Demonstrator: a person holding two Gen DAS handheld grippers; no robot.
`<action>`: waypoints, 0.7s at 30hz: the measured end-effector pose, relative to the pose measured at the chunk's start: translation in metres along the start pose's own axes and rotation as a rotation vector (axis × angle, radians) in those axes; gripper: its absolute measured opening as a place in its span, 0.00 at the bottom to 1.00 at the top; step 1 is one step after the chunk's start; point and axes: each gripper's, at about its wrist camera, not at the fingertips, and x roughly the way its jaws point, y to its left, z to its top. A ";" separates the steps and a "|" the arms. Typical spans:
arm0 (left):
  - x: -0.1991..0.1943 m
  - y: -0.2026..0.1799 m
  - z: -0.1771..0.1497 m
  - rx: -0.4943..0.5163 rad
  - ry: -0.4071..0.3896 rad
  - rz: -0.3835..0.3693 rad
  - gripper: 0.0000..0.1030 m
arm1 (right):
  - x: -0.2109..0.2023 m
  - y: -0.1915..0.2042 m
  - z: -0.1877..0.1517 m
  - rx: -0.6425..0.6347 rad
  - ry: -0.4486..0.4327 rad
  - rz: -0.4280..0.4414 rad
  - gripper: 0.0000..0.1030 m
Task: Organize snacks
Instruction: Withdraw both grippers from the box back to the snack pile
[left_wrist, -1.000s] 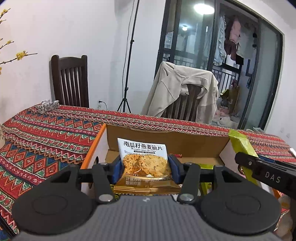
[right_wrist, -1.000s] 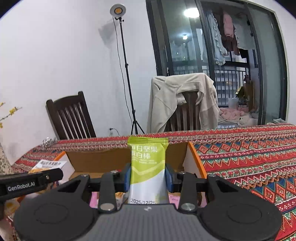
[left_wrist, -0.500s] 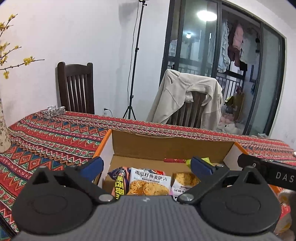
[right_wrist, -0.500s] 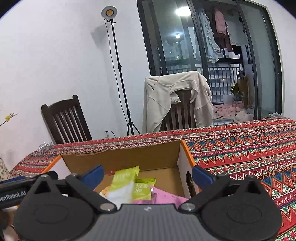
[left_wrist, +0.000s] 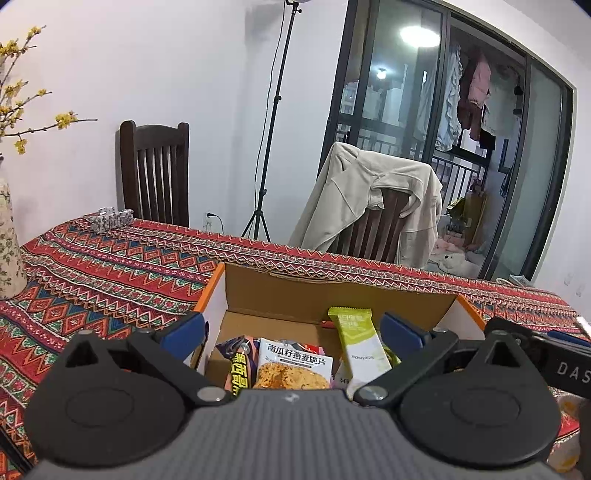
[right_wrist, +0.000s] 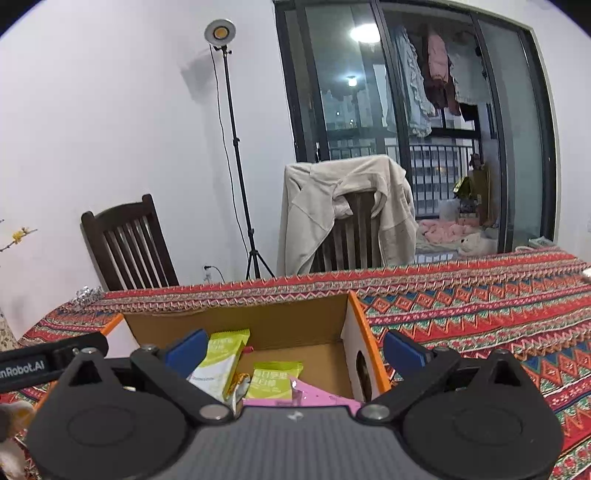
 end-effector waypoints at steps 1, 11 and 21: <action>-0.003 0.001 0.001 -0.002 -0.001 0.001 1.00 | -0.004 0.001 0.001 -0.006 -0.006 0.000 0.99; -0.042 0.011 -0.001 0.016 -0.021 0.010 1.00 | -0.045 0.012 -0.005 -0.045 -0.013 0.007 1.00; -0.082 0.045 -0.021 0.013 -0.009 0.034 1.00 | -0.082 0.023 -0.031 -0.081 0.028 0.011 1.00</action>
